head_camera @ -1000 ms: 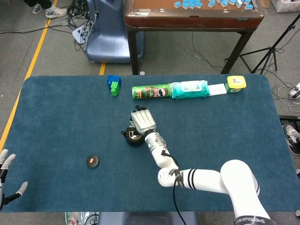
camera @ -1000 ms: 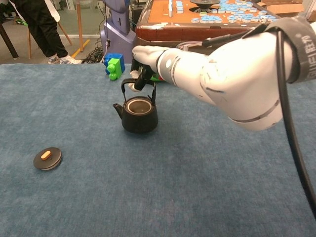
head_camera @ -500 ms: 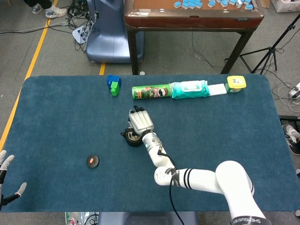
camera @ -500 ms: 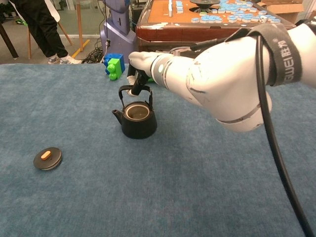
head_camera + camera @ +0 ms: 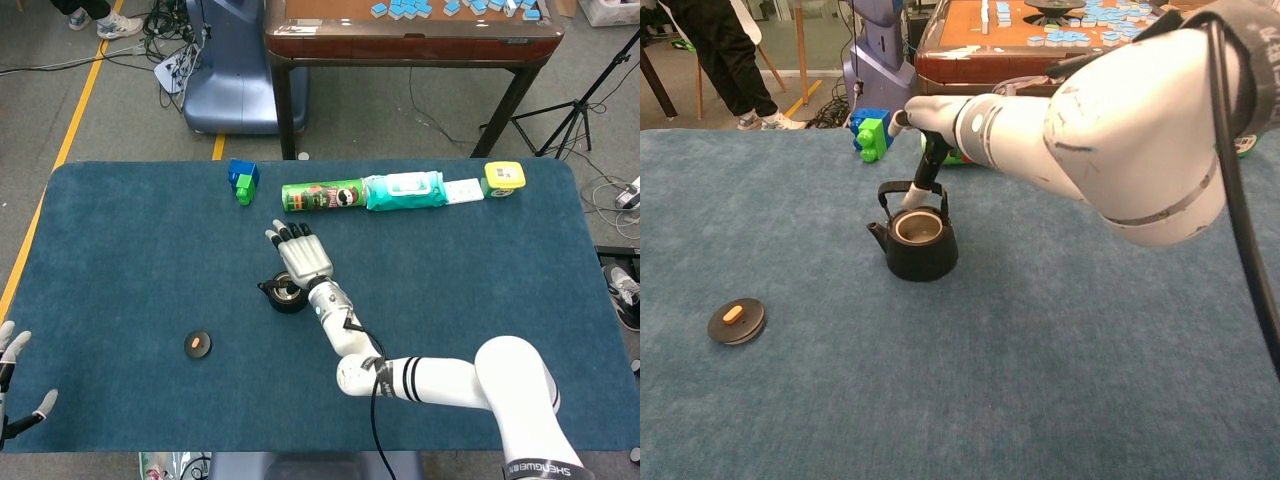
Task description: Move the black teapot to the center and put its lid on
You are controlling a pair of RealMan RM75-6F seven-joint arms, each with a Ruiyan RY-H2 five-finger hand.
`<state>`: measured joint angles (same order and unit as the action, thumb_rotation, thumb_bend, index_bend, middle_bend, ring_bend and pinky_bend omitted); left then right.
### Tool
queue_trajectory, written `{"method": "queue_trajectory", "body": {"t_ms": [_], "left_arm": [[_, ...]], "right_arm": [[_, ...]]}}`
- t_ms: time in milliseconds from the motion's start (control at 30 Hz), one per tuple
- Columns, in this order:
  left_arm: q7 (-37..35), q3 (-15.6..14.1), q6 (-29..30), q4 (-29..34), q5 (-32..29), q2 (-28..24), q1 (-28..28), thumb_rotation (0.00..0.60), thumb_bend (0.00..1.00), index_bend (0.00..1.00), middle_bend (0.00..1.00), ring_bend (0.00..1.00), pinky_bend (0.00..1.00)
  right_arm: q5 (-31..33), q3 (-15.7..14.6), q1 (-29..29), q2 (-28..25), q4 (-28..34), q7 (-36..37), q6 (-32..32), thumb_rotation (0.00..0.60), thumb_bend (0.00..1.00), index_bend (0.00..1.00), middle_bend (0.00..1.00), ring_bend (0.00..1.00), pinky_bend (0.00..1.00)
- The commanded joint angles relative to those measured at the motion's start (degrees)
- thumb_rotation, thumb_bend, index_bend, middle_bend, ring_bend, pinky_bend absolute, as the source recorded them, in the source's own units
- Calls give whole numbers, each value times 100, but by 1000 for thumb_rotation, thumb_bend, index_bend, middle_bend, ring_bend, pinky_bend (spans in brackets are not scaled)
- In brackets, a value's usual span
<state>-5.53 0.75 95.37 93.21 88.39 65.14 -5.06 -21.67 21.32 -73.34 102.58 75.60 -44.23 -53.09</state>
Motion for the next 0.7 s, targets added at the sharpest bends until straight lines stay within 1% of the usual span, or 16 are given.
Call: {"method": "queue_trajectory", "body": {"t_ms": [33,200,400,533,700], "left_arm": [[0,13,-21,-2,-3,-18,17,600,246,109,0,0,0],[-44,81,-153,-39,-36,-91,124,600,246,109,0,0,0],[-57,164,-454,-50,17,-185,390,600,246,109,0,0,0],[-23,209,-738,11,47,-275,618,600,246,109,0,0,0],[-94,208,-1189,99,84,-393,921,600,246,109,0,0,0]], "right_arm": [[-65,-48,74,-203,256,2,-54,600,113,46,38,0,0],[-394,-217,372,-670,875,159,-266,600,99,35,34,0,0],[-880,-464,799,-1317,1701,445,-412,600,96,35,34,0,0],[-1205,-615,1045,-1706,2171,574,-584,600,95,35,34,0,0],[-1547,-834,1330,-2178,2666,567,-894,600,95,35,35,0,0]]}}
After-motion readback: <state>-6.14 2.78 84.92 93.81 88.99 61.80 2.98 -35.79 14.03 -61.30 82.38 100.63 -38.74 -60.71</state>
